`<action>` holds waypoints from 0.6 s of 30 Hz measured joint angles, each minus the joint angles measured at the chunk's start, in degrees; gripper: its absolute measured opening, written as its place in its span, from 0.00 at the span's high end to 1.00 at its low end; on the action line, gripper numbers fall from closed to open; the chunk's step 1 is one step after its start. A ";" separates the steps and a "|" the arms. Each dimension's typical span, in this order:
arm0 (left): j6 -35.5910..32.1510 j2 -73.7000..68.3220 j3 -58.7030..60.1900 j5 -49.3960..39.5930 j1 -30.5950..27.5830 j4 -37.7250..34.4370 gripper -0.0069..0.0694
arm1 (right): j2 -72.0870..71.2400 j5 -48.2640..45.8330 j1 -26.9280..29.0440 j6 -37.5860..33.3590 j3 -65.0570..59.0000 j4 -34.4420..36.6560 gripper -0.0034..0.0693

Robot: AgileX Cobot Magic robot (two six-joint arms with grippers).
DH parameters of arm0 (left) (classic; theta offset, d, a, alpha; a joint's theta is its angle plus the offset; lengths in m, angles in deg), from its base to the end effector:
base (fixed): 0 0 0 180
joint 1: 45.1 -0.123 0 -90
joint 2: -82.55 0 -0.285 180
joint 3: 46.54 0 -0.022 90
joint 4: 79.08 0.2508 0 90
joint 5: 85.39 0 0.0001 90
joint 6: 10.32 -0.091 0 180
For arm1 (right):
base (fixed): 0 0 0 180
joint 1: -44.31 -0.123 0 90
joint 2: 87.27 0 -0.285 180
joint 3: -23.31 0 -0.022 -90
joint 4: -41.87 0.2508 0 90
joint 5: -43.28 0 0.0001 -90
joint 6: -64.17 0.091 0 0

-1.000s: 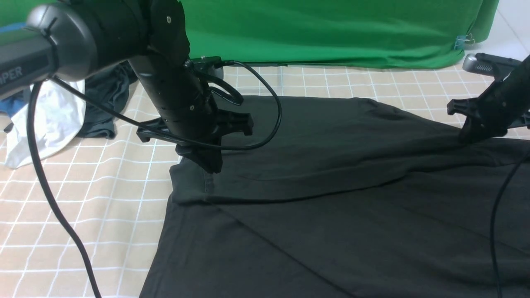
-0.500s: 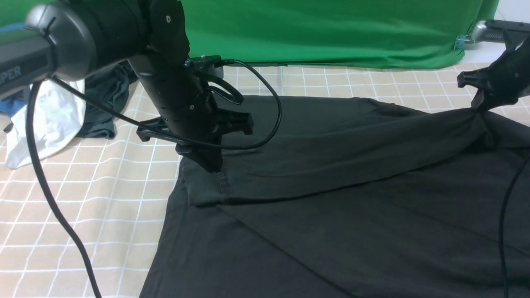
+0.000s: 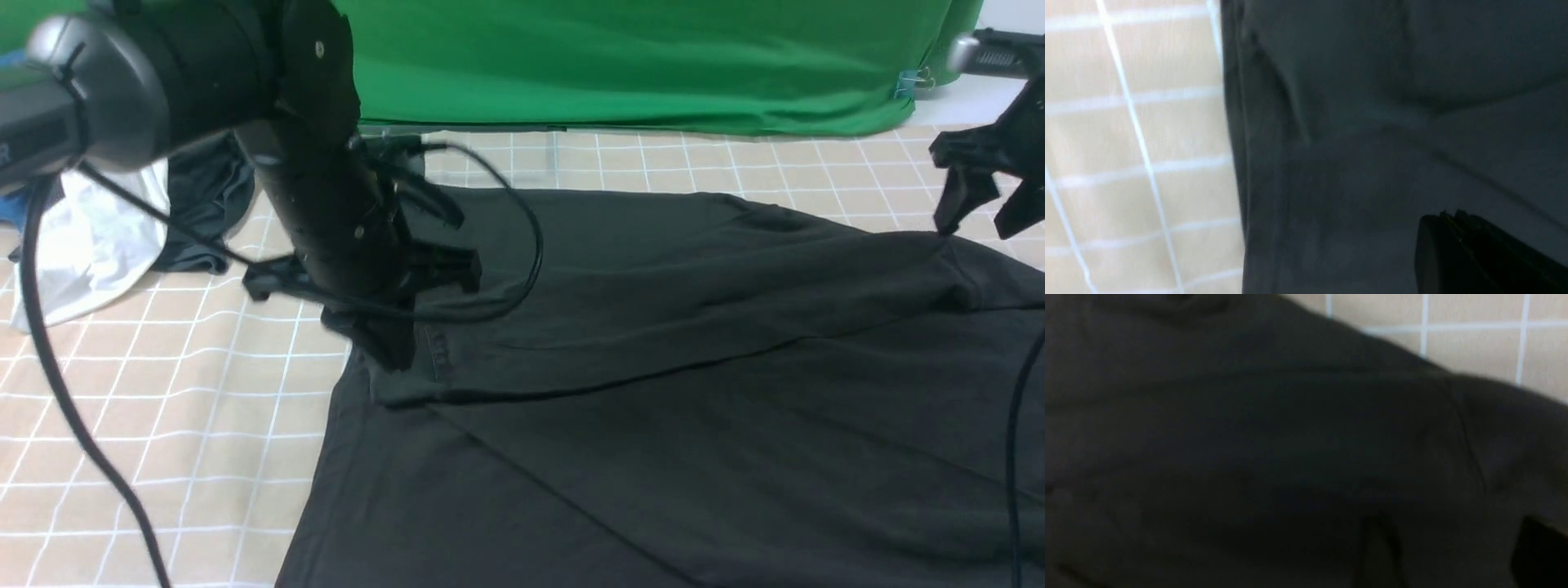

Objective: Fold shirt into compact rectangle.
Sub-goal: 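Grasp the near edge of the shirt at its hem and shoulder corners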

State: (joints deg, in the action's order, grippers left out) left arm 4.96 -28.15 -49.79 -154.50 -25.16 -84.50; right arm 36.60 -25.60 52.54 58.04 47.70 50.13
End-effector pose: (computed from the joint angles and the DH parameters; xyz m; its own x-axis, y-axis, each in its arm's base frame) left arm 0.3282 -0.1276 0.2449 -0.9983 0.0485 -0.0327 0.0516 0.9934 -0.1023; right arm 0.4256 -0.0492 0.2517 -0.9735 0.0860 -0.2121 0.0615 0.9909 0.1197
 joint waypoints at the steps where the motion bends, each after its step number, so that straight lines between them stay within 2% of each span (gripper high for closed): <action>1: 0.72 0.00 1.48 0.86 -0.01 1.09 0.89 | -0.86 -0.26 0.00 -0.13 -0.89 0.11 0.41; 3: 2.17 0.00 4.20 3.38 -0.01 3.89 0.88 | -2.94 -0.40 0.00 -0.25 -3.35 0.19 0.47; 6: 4.04 0.00 6.78 7.32 -0.01 7.11 0.81 | -4.70 -0.74 -0.05 -0.30 -5.82 0.26 0.49; 12: 5.15 -0.14 9.35 17.81 -0.01 7.50 0.46 | -5.75 -0.88 -0.54 -1.14 -7.73 0.43 0.50; 13: 5.15 -0.17 9.35 17.81 -0.01 7.44 0.46 | -5.75 -0.88 -0.54 -1.14 -7.73 0.43 0.50; 15: 5.20 -1.02 9.43 18.79 -0.01 5.93 0.33 | -5.75 -0.77 -1.05 -1.21 -7.73 0.43 0.50; 18: 5.20 -2.72 9.43 19.44 -0.01 5.42 0.27 | -5.75 -0.43 -1.77 -1.21 -7.73 0.43 0.50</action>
State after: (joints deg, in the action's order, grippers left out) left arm 10.16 -30.87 -40.37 -135.06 -25.17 -79.08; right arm 30.86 -26.03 50.77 56.83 39.97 50.56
